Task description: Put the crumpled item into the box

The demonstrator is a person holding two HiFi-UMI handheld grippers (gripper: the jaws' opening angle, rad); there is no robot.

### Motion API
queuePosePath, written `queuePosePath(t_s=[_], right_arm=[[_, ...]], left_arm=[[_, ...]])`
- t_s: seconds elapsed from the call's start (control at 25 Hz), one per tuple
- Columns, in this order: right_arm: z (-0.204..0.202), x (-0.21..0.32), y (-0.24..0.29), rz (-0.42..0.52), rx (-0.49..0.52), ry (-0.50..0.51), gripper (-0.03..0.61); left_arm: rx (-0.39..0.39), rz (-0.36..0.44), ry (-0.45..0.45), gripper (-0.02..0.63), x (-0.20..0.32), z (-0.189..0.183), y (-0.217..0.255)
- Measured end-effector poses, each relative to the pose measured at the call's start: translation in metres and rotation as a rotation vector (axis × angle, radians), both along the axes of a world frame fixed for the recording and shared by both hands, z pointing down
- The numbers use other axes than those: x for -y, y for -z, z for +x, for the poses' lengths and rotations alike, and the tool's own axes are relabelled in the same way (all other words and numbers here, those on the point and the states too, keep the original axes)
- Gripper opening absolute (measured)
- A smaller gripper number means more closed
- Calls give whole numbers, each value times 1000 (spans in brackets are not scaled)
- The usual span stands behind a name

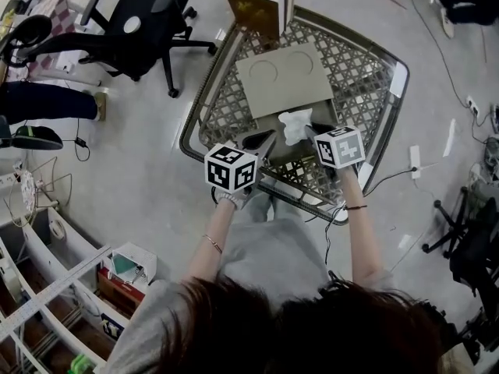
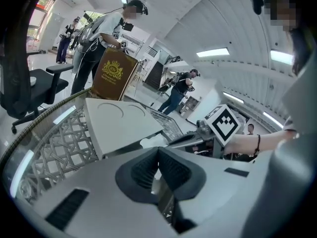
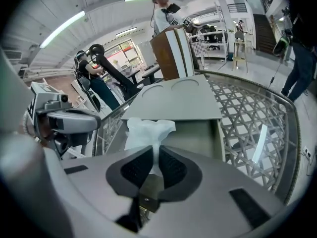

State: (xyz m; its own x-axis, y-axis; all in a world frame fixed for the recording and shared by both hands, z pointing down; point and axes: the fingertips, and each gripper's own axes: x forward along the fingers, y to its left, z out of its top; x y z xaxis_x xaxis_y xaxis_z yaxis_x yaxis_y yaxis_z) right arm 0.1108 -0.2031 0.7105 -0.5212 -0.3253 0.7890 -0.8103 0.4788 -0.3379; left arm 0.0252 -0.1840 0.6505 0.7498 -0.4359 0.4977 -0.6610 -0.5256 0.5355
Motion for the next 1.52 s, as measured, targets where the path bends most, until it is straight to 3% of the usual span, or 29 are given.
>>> queuePosePath(t_s=[0.32, 0.88, 1.28, 1.52], right_arm=[[-4, -1, -18, -60, -61, 33, 57], [1, 3, -28, -100, -119, -18, 60], [2, 3, -22, -82, -73, -104, 124], [5, 7, 2, -3, -7, -154, 132]], left_arm=[[-10, -33, -7, 17, -1, 4, -7], [-19, -47, -15, 17, 0, 6, -9], [-21, -39, -19, 17, 0, 5, -4], [-22, -11, -40, 17, 1, 8, 8]])
